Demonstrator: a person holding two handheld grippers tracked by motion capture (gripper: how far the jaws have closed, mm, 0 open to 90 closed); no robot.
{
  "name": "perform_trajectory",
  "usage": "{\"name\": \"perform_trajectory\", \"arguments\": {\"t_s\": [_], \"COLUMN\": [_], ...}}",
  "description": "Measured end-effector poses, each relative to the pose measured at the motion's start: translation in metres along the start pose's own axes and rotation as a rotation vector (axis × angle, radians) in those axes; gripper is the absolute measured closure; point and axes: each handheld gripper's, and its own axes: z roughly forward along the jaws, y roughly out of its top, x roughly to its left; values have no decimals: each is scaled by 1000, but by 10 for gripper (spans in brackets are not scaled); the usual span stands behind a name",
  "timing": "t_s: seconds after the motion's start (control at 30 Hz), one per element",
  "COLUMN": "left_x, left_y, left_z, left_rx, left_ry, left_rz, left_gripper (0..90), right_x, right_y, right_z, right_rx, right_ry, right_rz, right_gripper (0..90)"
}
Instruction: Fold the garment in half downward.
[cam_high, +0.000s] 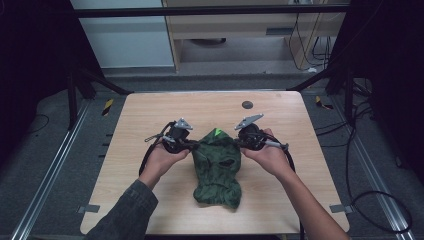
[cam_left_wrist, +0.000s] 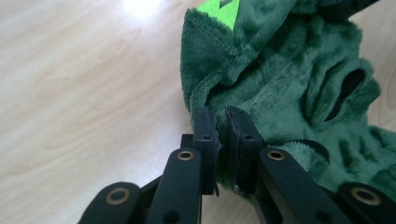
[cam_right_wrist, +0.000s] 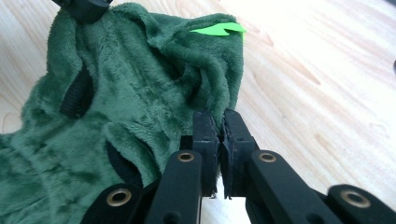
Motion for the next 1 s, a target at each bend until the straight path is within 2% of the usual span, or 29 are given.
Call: {"name": "perform_trajectory", "arguments": {"t_s": [0.17,0.3,0.53,0.77,1.0], "left_x": [4,-1,-16,-29,-42], "left_y": [10,5,-10,-28,-45], "left_z": [-6,-5,-10,-20,-21], "left_rx": [-21,-24,-43,-62,-84], "left_ry": [36,57,68,61,44], "left_rz": [12,38,66,71,70], "left_gripper": [827,827,827,825,824], "right_x": [-4,-1,17,39,58], "right_y": [9,9,0,-18,-40], "right_z": [-3,-3,-10,-22,-22], "right_rx": [-25,-27,-40,-109,-103], "right_ry": [-23,-29,-62,-71,-90], "right_rz": [6,-12,-71,-71,-98], "right_gripper": [857,858,858,858,856]}}
